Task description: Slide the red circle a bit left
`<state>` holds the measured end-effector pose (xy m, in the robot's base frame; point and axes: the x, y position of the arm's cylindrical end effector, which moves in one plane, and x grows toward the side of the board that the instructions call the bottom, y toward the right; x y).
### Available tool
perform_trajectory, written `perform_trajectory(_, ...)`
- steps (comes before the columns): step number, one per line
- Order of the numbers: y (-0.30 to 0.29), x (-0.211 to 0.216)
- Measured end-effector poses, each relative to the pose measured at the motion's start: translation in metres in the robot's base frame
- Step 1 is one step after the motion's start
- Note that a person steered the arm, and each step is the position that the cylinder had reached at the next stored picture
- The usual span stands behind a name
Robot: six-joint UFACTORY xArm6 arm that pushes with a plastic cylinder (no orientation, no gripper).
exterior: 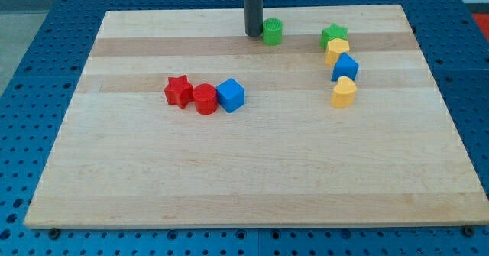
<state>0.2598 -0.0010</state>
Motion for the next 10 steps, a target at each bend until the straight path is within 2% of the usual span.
perform_trajectory(2,0.036,0.0)
perform_trajectory(4,0.014,-0.015)
perform_trajectory(6,0.022,0.045)
perform_trajectory(8,0.031,0.033)
perform_trajectory(10,0.066,0.021)
